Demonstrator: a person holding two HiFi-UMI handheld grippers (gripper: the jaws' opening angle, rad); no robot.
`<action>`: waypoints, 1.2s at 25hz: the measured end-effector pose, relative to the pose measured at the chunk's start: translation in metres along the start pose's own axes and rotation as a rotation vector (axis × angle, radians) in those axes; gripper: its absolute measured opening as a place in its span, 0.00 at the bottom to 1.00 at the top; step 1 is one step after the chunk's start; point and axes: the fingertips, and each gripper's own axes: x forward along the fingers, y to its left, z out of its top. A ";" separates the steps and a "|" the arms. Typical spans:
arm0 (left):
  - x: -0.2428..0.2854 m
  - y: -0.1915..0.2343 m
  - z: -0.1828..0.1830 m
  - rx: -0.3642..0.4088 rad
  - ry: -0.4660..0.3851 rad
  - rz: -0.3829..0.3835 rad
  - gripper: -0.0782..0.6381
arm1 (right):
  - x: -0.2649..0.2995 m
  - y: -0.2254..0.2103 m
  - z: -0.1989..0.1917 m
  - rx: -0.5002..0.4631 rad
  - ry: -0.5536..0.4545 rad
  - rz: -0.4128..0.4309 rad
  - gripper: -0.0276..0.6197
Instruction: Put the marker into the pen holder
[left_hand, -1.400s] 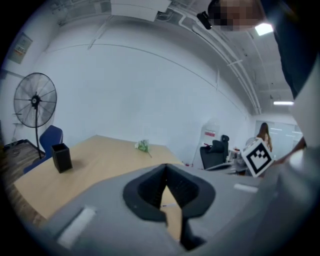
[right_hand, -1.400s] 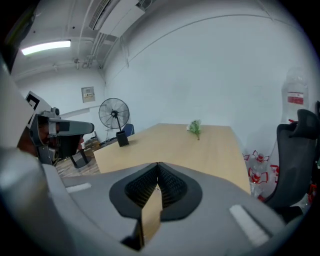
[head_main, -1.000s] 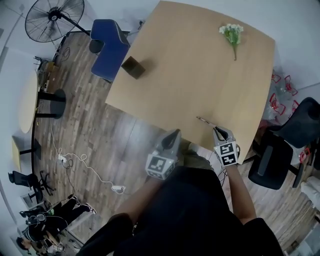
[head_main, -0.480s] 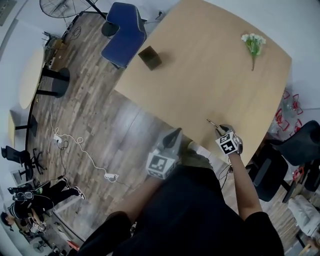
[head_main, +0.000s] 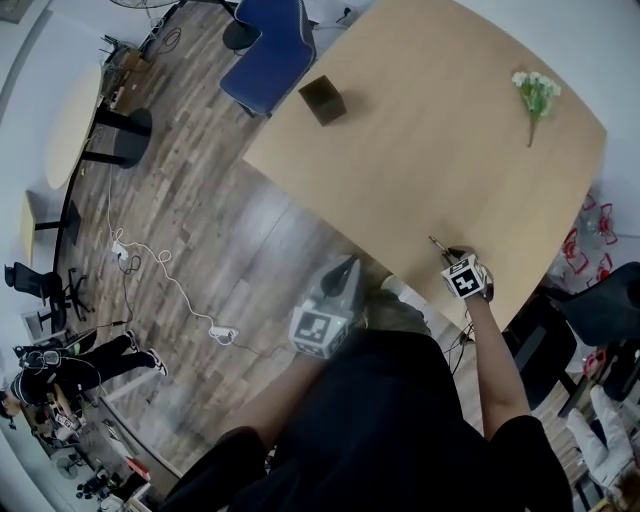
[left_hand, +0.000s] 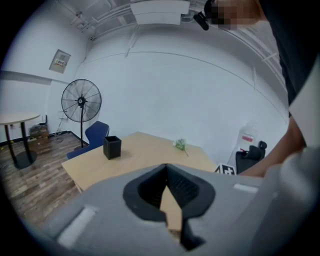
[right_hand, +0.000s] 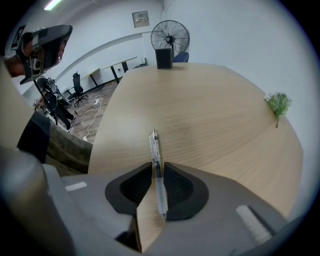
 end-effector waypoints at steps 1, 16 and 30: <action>-0.001 0.002 -0.001 0.003 0.000 0.012 0.11 | 0.001 0.000 0.000 -0.004 0.007 0.003 0.15; -0.034 0.018 -0.004 -0.005 -0.011 0.063 0.11 | -0.014 0.010 0.009 0.051 -0.092 0.008 0.11; -0.067 0.168 0.045 -0.025 -0.134 0.102 0.11 | -0.083 0.079 0.122 0.182 -0.318 -0.135 0.11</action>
